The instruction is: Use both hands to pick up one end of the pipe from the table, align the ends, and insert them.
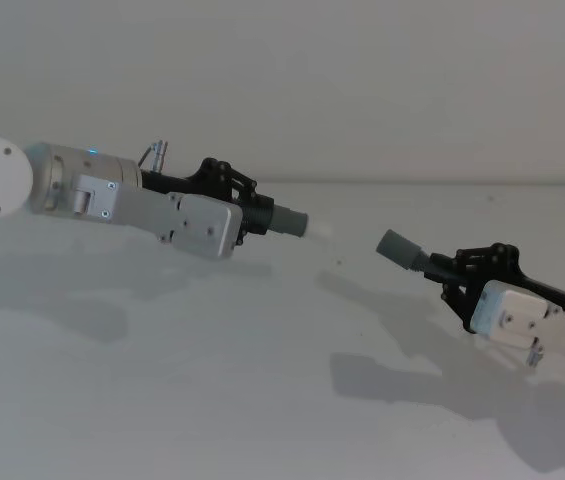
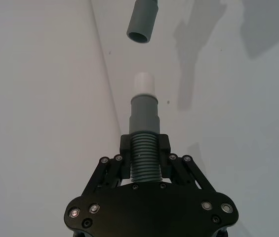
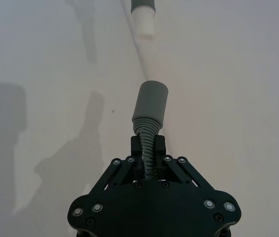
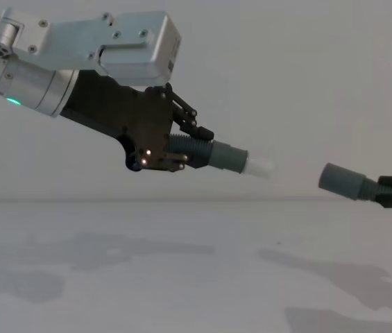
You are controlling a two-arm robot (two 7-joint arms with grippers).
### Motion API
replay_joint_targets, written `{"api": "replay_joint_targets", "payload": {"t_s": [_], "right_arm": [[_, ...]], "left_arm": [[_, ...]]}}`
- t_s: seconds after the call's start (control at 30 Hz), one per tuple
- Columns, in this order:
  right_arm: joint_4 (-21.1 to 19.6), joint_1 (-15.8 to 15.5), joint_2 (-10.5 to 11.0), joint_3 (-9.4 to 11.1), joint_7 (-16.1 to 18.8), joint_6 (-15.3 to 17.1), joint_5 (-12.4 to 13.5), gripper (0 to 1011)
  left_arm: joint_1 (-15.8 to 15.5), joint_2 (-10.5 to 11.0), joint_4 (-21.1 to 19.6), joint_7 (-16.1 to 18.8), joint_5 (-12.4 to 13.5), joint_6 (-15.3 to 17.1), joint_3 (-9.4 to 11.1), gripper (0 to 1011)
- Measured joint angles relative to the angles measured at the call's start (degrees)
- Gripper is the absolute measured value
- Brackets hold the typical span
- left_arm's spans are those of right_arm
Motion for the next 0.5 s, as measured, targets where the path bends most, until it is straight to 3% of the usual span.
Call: {"api": "replay_joint_targets", "payload": {"t_s": [0.5], "right_arm": [[2.59, 1.36, -2.22, -1.34, -0.65, -8.97, 1.44, 119]], "left_arm": [[-0.02, 0.07, -0.08, 0.0, 0.14, -0.53, 0.14, 305]]}}
